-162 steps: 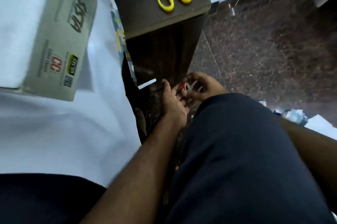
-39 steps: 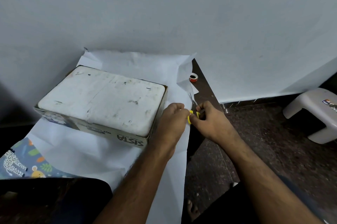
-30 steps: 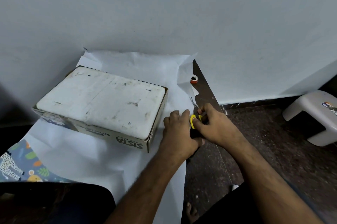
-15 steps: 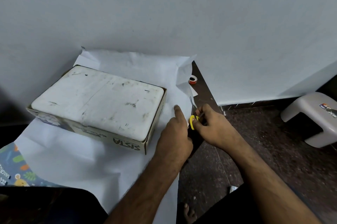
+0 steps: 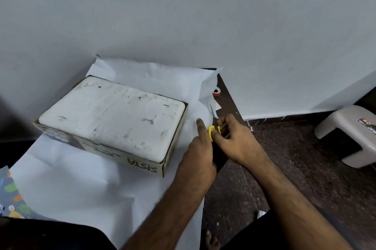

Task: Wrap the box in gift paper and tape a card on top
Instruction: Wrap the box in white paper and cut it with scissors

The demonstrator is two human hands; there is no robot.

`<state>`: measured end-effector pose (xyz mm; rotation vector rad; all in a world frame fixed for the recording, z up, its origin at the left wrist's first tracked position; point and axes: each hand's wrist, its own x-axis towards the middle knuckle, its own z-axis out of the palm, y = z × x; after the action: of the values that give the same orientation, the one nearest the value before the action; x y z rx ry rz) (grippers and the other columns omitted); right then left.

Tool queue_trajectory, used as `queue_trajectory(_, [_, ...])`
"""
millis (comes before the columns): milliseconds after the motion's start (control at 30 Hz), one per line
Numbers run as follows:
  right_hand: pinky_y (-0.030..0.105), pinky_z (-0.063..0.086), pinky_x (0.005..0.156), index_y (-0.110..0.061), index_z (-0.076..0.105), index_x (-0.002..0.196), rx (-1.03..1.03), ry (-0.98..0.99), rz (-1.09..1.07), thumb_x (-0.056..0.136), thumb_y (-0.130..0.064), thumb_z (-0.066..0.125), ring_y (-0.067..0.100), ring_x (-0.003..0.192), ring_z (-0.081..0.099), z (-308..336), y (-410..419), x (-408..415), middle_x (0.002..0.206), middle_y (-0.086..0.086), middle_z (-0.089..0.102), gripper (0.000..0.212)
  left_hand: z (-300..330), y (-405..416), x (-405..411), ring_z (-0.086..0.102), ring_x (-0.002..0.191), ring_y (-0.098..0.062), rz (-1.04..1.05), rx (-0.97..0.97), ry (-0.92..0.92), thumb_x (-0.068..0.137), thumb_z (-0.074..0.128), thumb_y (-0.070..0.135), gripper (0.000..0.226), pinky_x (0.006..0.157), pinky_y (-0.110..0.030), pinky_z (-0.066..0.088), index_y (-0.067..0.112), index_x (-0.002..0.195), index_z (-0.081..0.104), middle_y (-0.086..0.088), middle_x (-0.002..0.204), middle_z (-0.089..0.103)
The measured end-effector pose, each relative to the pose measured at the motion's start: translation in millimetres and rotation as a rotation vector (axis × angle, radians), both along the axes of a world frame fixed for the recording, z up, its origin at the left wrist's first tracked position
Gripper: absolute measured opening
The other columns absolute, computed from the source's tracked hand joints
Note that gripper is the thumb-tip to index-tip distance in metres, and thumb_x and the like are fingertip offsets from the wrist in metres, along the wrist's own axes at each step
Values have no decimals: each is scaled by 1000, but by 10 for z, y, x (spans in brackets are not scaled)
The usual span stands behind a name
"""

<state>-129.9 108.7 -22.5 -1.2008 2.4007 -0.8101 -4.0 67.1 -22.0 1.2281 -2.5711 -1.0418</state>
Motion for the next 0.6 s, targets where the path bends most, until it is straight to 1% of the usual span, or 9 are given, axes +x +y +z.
queue_trajectory(133, [38,56,75,-30,53,101,8,4,-26,92,-43,64,9,79,63,13,-6,-37,85,-9,66,19,13,-41,-15,61,110,-23,21,18,5,94,65,6,109,91,-33,52,14,158,-22,-12,124,57])
queue_trajectory(233, [37,55,75,-29,55,98,4,-38,-56,91,-42,65,10,82,63,9,-4,-52,85,-8,67,18,18,-47,-13,60,111,-22,29,20,3,93,63,5,107,93,-34,52,15,158,-21,-11,124,56])
queue_trajectory(333, [34,53,74,-29,55,98,-4,-65,-64,91,-46,63,8,83,63,-4,-18,-30,85,-9,67,20,22,-30,-20,59,115,-23,19,30,-16,93,65,5,108,95,-34,51,14,159,-20,-12,128,56])
queue_trajectory(433, [34,52,75,-29,55,101,-10,-72,-75,91,-50,63,6,82,62,-5,-45,-36,86,-9,66,25,18,-18,-37,57,120,-23,12,24,-28,93,66,6,109,97,-34,50,15,159,-20,-12,134,53])
queue_trajectory(533, [30,50,69,-26,56,105,-5,-55,-71,94,-44,63,5,80,61,-11,-60,-62,86,-10,66,22,7,-24,-38,57,118,-22,21,24,-38,93,67,6,110,97,-33,50,16,158,-22,-11,133,53])
queue_trajectory(600, [28,50,67,-27,56,104,-14,-41,-54,95,-41,63,7,78,62,-22,-65,-71,84,-10,67,18,-3,-39,-40,59,115,-21,25,17,-30,93,67,7,111,95,-32,51,16,158,-21,-10,131,55])
